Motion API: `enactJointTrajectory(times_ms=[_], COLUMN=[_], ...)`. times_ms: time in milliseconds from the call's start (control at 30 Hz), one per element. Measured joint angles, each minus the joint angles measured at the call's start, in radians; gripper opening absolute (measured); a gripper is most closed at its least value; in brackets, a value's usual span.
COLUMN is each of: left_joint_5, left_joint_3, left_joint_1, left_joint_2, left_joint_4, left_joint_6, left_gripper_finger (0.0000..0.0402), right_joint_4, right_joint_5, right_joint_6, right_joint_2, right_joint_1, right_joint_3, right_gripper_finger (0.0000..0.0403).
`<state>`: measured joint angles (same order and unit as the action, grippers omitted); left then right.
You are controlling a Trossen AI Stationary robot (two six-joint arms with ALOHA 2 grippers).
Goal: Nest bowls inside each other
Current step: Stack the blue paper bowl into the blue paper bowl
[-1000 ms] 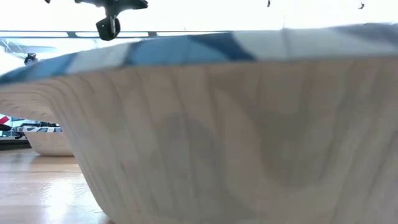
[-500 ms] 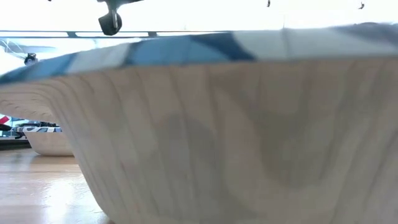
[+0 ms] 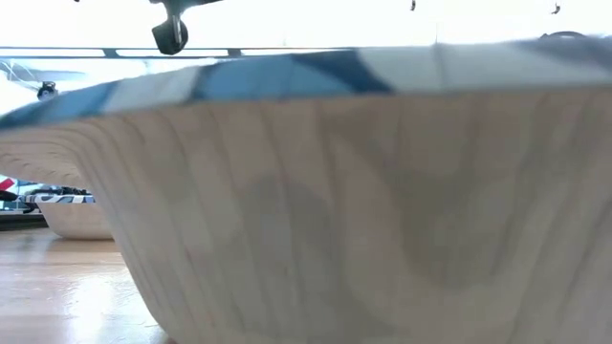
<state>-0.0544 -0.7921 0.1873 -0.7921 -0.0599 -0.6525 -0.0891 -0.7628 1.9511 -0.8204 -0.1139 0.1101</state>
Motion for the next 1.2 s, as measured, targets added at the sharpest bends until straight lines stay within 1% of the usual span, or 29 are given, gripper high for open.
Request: enactJointTrajectory(times_ms=[167,233,433,500,567,667,767,867,1100,1200], left_joint_5=[0.0,0.0,0.0,0.0,0.0,0.0,0.0,0.0,0.0,0.0], left_joint_3=[0.0,0.0,0.0,0.0,0.0,0.0,0.0,0.0,0.008,0.009], left_joint_1=[-0.001,-0.001,-0.001,-0.001,0.0,0.0,0.0,0.001,0.001,0.001], left_joint_2=[0.0,0.0,0.0,0.0,0.0,0.0,0.0,0.0,0.001,0.001], left_joint_4=[0.0,0.0,0.0,0.0,0.0,-0.001,-0.001,-0.001,-0.002,-0.002], left_joint_6=[0.001,0.003,0.004,0.004,0.005,0.012,0.014,0.022,0.039,0.04], left_gripper_finger=[0.0006,0.0006,0.0006,0.0006,0.0006,0.0006,0.0006,0.0006,0.0006,0.0006], right_joint_4=[0.002,0.007,0.086,0.146,0.23,0.35,0.437,0.437,0.429,0.423], right_joint_5=[-0.011,-0.02,-0.026,-0.026,-0.026,-0.011,0.078,0.208,0.458,0.538], right_joint_6=[0.0,-0.001,-0.088,-0.142,-0.235,-0.464,-0.719,-0.863,-0.959,-0.962], right_joint_2=[0.0,0.0,0.0,0.0,0.0,0.0,0.0,-0.002,-0.043,-0.068], right_joint_1=[0.0,0.0,0.0,0.0,0.0,0.0,0.0,0.0,0.003,0.022], right_joint_3=[0.0,0.0,0.0,0.0,0.003,0.036,0.094,0.165,0.299,0.334], right_gripper_finger=[0.0031,0.0017,0.0009,0.0008,0.0008,0.0008,0.0008,0.0008,0.0008,0.0008])
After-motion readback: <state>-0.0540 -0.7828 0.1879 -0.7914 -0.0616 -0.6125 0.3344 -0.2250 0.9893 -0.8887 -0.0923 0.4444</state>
